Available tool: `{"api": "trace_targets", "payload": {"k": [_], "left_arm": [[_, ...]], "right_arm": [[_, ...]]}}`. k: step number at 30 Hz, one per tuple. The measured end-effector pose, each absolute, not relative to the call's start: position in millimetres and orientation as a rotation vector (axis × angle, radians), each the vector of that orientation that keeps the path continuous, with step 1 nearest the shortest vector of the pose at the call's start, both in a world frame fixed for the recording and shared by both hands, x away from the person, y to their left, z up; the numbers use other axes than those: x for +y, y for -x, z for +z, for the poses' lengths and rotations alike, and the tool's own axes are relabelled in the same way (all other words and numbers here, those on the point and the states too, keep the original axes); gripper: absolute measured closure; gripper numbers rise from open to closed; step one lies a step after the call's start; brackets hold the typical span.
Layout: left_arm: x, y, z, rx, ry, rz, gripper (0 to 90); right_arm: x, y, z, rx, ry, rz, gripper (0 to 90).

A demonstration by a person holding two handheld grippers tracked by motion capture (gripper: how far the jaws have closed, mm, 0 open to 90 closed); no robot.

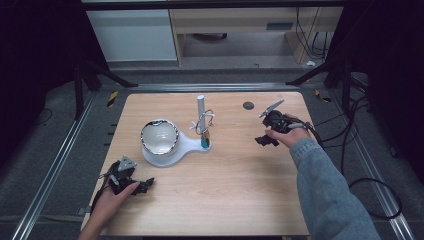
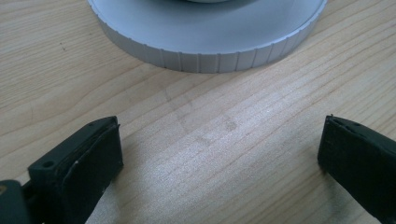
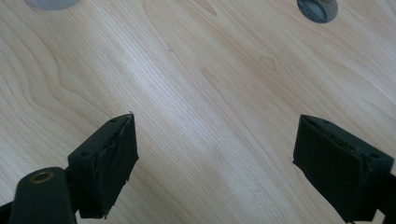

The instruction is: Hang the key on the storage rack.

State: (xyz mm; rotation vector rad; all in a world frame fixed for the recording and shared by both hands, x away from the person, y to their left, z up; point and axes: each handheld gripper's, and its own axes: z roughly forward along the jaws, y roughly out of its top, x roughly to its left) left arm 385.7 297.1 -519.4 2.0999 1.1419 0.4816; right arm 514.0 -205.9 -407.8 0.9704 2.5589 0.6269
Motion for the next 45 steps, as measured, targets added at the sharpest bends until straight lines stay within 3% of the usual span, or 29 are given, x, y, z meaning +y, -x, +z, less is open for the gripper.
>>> {"api": "trace_targets", "payload": {"k": [20, 32, 45], "left_arm": [[297, -386, -519, 1.142, -2.100, 0.482, 0.0], [297, -386, -519, 1.142, -2.100, 0.482, 0.0], [297, -386, -519, 1.142, -2.100, 0.482, 0.0]], "right_arm": [[-247, -489, -464, 2.496, -1.135, 0.720, 13.7], [-284, -485, -482, 2.348, -1.315, 0.821, 10.3], [-289, -488, -496, 2.272, -1.354, 0.881, 6.2]]}}
